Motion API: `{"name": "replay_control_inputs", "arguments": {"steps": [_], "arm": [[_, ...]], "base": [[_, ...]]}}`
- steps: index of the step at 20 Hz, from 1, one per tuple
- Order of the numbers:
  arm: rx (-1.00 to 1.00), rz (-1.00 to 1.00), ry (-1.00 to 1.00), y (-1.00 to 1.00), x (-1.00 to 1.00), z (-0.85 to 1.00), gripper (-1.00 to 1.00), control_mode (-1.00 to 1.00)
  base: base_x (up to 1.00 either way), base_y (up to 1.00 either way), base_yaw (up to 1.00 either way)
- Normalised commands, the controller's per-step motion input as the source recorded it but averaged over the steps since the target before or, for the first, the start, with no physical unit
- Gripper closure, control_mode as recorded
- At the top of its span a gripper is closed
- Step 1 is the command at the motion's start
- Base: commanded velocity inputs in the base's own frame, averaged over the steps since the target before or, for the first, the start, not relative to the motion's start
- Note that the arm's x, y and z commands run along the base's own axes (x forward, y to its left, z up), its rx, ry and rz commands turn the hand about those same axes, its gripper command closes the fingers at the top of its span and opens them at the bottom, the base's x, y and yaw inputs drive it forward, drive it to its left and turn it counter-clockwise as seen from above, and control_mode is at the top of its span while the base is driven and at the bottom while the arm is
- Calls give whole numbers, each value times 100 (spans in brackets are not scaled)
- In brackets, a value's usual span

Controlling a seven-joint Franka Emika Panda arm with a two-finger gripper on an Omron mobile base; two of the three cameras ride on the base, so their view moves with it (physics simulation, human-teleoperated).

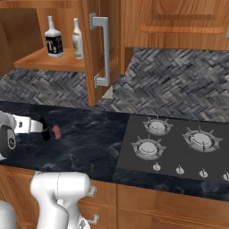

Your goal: Sort all alcoholic drinks to one cabinet, and non-alcoholic drinks to the other.

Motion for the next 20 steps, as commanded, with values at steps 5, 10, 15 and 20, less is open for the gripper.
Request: {"name": "replay_control_inputs", "arguments": {"steps": [5, 10, 15, 20], "arm": [[0, 0, 0, 17, 34, -2, -100, -100], [0, 0, 1, 14, 31, -4, -100, -100], [0, 0, 2, 16, 34, -5, -100, -100], [0, 0, 3, 18, 38, -5, -100, -100]], "base": [[0, 0, 0], [0, 0, 0], [0, 0, 0], [0, 0, 0]]}}
